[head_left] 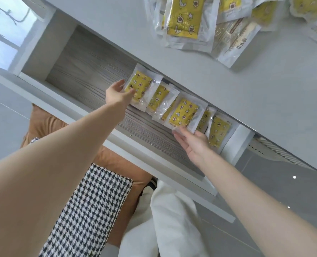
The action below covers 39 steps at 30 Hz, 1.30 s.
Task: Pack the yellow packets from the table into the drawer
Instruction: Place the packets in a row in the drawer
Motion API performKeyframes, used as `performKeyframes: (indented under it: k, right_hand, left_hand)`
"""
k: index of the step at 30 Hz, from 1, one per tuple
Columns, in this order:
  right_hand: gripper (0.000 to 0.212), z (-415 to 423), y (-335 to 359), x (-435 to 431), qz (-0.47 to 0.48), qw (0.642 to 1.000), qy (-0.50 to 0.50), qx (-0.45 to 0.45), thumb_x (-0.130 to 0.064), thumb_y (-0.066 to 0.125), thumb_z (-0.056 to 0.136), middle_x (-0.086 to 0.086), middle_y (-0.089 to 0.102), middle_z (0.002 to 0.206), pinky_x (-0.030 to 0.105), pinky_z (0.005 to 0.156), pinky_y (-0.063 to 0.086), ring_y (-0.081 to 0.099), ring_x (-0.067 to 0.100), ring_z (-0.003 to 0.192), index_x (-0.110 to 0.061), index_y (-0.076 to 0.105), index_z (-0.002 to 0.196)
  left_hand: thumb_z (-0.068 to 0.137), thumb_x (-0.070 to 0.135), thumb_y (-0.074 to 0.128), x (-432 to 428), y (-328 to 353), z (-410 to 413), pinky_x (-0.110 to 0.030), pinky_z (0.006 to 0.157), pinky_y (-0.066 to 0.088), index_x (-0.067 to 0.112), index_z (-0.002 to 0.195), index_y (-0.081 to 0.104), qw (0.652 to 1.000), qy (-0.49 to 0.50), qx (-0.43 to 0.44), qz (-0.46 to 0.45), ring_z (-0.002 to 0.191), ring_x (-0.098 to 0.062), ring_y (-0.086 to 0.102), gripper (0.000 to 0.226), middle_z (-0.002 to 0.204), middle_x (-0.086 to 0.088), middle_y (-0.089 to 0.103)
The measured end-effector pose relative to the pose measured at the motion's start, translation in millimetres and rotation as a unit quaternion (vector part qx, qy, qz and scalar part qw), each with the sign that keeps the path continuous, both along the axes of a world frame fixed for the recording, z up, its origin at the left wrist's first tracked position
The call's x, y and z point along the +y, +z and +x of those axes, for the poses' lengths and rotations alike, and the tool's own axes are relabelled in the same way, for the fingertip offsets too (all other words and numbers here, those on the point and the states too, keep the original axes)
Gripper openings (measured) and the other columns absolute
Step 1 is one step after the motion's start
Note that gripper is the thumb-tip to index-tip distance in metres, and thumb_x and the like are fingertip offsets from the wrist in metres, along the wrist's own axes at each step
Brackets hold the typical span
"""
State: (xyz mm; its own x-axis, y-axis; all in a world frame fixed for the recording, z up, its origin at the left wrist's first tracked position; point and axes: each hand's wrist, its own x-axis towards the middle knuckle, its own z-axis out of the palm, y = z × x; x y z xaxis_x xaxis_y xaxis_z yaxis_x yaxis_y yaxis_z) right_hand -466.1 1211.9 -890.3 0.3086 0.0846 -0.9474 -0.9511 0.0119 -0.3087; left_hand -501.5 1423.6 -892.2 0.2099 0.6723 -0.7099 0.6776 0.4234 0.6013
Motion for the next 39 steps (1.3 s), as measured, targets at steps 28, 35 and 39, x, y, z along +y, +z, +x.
performKeyframes:
  k: [28, 35, 39]
  right_hand:
    - [0.017, 2, 24, -1, 0.042, 0.987, 0.011, 0.154, -0.007, 0.05, 0.097, 0.015, 0.061, 0.127, 0.038, 0.104, 0.045, 0.056, 0.031, 0.121, -0.001, 0.056, 0.112]
    - [0.025, -7, 54, -1, 0.039, 0.99, 0.132, 0.032, -0.014, 0.053, 0.097, 0.005, 0.069, 0.115, 0.034, 0.093, 0.05, 0.065, 0.024, 0.103, -0.013, 0.056, 0.122]
    - [0.019, -19, 89, -7, 0.029, 0.981, 0.184, -0.049, -0.012, 0.051, 0.098, -0.001, 0.072, 0.099, 0.027, 0.073, 0.051, 0.068, 0.018, 0.082, -0.016, 0.061, 0.114]
  left_hand:
    - [0.093, 0.01, 0.051, -64, 29, -5, -0.045, 0.11, 0.036, 0.005, 0.147, 0.025, 0.921, 0.219, -0.066, -0.316, 0.137, -0.039, 0.033, 0.06, 0.151, -0.017, 0.031]
    - [0.096, 0.011, 0.049, -63, 68, -14, -0.039, 0.1, 0.046, 0.005, 0.13, 0.047, 0.941, 0.153, -0.086, -0.29, 0.123, -0.029, 0.051, 0.034, 0.13, -0.011, 0.053]
    - [0.097, 0.014, 0.049, -71, 103, -32, -0.033, 0.093, 0.049, 0.006, 0.121, 0.054, 0.958, 0.08, -0.096, -0.259, 0.108, -0.023, 0.059, 0.026, 0.121, -0.007, 0.059]
